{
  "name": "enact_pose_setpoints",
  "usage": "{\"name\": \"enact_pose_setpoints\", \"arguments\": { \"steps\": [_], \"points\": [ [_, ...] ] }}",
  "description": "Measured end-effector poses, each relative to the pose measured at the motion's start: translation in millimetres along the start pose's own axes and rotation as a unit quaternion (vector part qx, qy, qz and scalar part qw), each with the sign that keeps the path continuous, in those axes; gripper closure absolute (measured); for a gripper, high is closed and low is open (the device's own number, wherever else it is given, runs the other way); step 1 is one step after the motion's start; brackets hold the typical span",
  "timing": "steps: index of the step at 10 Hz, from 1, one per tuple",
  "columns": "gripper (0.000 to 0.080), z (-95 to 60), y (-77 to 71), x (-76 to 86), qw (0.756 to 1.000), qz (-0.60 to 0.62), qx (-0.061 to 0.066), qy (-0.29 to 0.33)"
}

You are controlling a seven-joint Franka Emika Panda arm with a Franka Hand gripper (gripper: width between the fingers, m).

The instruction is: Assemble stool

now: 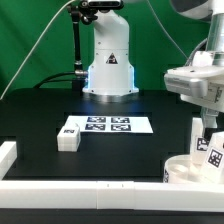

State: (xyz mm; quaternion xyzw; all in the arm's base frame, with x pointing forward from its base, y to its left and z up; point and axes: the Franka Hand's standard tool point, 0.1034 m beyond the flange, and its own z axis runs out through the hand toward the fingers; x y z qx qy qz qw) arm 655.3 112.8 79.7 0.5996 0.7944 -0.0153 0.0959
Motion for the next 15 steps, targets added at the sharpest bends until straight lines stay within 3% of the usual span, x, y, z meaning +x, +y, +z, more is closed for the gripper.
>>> {"name": "enact_pose_setpoints", "arguments": {
  "steps": [4, 6, 10, 15],
  "points": [
    [0.0452, 0.2, -1.0, -1.5, 1.000, 0.030, 0.003, 0.001],
    [0.0452, 0.6, -3.3, -4.3, 0.992, 0.128, 0.010, 0.002],
    [0.0452, 1.4, -3.3, -3.9, 0.967, 0.254, 0.009, 0.010],
    [0.0452, 0.7, -3.4, -1.7, 0.912, 0.410, 0.013, 0.011]
  ]
}}
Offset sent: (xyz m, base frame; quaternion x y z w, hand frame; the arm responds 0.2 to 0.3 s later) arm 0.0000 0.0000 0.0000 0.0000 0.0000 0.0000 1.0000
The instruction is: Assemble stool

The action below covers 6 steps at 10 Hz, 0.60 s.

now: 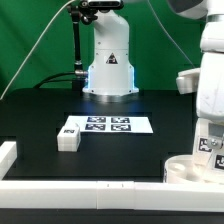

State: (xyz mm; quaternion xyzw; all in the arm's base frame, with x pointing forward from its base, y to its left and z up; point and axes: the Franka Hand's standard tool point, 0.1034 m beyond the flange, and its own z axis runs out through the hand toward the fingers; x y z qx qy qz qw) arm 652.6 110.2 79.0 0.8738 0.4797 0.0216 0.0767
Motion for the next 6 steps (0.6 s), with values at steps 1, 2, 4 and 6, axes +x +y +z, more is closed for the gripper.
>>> {"name": "enact_pose_setpoints", "arguments": {
  "steps": [1, 2, 4, 6],
  "points": [
    [0.0452, 0.6, -0.7, -1.5, 0.997, 0.073, 0.011, 0.006],
    [0.0452, 0.5, -0.9, -1.4, 0.991, 0.133, 0.020, 0.010],
    [0.0452, 1.0, -1.5, -0.5, 0.970, 0.239, 0.030, 0.021],
    [0.0453, 0.2, -1.5, 3.0, 0.939, 0.339, 0.025, 0.043]
  ]
}}
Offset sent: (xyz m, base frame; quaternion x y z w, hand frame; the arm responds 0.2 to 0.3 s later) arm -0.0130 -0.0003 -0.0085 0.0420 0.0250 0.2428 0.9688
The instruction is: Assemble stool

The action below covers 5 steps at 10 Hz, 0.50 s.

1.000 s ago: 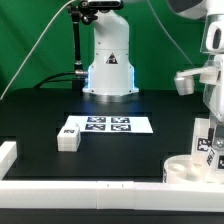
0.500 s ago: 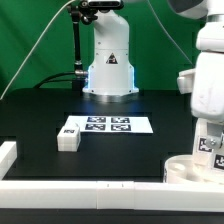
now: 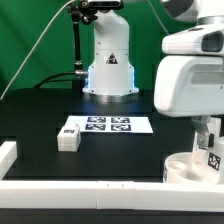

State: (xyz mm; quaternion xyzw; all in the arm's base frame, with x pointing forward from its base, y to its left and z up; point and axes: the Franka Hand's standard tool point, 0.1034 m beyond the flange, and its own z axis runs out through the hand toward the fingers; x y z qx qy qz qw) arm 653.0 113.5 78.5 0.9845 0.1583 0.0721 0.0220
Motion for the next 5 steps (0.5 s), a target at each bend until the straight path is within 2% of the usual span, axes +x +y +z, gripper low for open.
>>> {"name": "enact_pose_setpoints", "arguments": {
  "steps": [5],
  "points": [
    [0.0453, -0.4, 7.8, -0.5, 0.989, 0.148, -0.001, 0.002]
  ]
}}
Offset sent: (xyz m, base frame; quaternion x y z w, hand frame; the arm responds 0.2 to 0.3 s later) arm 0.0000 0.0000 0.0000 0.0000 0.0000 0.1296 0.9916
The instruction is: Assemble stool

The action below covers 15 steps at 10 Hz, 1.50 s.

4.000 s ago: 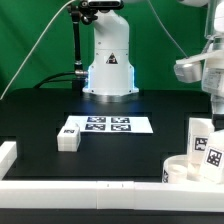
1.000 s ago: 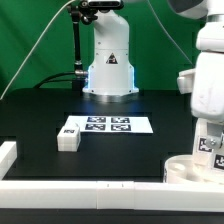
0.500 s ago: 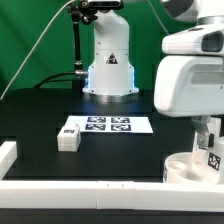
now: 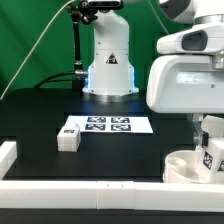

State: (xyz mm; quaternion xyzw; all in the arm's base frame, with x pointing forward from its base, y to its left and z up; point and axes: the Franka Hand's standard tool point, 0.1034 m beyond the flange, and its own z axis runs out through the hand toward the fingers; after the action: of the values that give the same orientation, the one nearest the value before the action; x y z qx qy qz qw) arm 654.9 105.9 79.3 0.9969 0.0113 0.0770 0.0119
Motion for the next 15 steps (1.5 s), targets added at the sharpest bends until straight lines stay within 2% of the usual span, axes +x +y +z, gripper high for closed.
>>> {"name": "enact_pose_setpoints", "arguments": {
  "steps": [3, 6, 7, 8, 9, 10, 11, 13, 14, 15],
  "points": [
    [0.0453, 1.5, 8.2, -4.5, 0.989, 0.143, 0.022, 0.031],
    [0.0453, 2.0, 13.9, -4.0, 0.975, 0.219, 0.019, 0.040],
    [0.0339, 2.6, 12.2, -4.6, 0.971, 0.237, 0.023, 0.038],
    [0.0339, 1.8, 10.7, -5.2, 0.973, 0.226, 0.023, 0.035],
    [0.0218, -5.0, 11.8, -6.7, 0.979, 0.201, 0.020, 0.030],
    [0.0164, -13.8, 17.8, -12.1, 0.984, 0.175, 0.016, 0.024],
    [0.0154, -24.1, 32.0, -18.3, 0.991, 0.130, 0.013, 0.025],
    [0.0150, -38.7, 69.9, -19.1, 0.995, 0.092, 0.008, 0.025],
    [0.0150, -37.3, 88.9, -18.2, 0.994, 0.101, 0.005, 0.028],
    [0.0150, -36.3, 86.1, -18.7, 0.994, 0.102, 0.006, 0.027]
  ]
}}
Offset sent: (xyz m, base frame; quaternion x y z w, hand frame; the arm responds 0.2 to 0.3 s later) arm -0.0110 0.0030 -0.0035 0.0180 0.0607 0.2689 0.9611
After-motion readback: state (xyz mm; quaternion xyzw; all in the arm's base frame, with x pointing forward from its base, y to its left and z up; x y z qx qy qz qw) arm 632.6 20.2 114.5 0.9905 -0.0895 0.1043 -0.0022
